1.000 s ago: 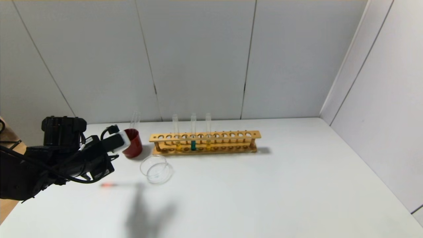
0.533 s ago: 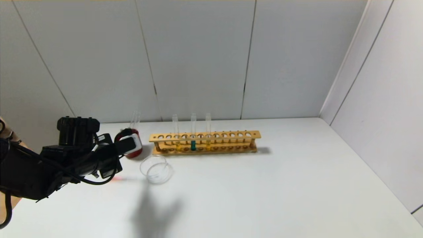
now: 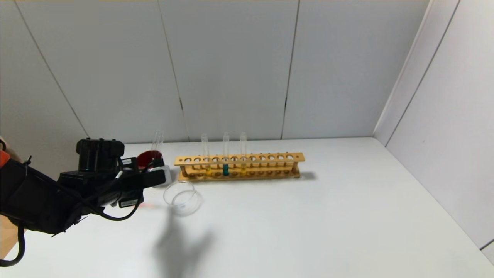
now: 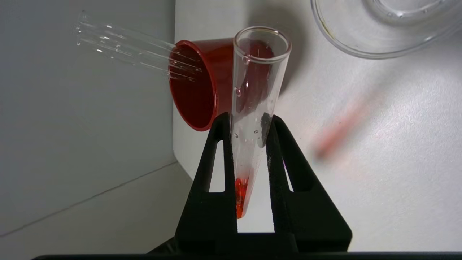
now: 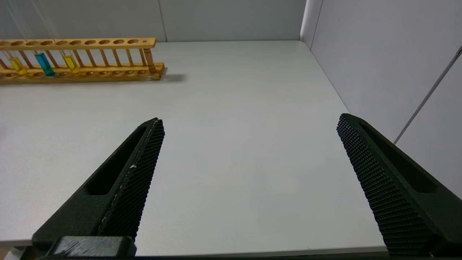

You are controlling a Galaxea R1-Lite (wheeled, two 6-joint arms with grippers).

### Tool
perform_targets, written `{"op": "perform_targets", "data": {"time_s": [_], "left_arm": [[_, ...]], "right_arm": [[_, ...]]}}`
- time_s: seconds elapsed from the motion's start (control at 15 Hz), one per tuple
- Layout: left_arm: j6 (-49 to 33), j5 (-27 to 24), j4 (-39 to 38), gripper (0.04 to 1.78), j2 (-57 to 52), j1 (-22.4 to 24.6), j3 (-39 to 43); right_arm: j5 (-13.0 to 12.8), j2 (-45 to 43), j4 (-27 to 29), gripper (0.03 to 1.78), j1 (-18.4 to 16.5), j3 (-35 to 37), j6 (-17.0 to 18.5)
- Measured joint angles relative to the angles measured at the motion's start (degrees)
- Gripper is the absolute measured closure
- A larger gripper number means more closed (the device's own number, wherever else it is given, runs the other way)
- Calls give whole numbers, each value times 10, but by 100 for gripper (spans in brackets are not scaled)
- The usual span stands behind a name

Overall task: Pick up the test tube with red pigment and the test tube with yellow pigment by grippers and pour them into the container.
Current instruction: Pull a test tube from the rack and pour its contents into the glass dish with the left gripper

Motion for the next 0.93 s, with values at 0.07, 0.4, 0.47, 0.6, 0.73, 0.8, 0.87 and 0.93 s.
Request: {"op": "perform_targets", "data": {"time_s": [0.07,0.4,0.47,0.6,0.73,0.8,0.87,0.93], "left_arm": [[5,0,0,151,2,-1,-1],[49,0,1,151,6,-3,-1],[60,0,1,151,6,-3,-2],[71,0,1,151,7,-6,-3],[72,1,1,151,12,-10,-6],[73,1,1,151,15,-12,-8],[79,3,1,151,19,-12,-11],[87,6,1,151,23,-13,-12]], "right_arm": [[0,0,0,6,0,0,0],[0,0,0,6,0,0,0],[0,0,0,6,0,0,0],[0,0,0,6,0,0,0],[0,0,0,6,0,0,0],[0,0,0,6,0,0,0],[0,0,0,6,0,0,0],[0,0,0,6,0,0,0]]}}
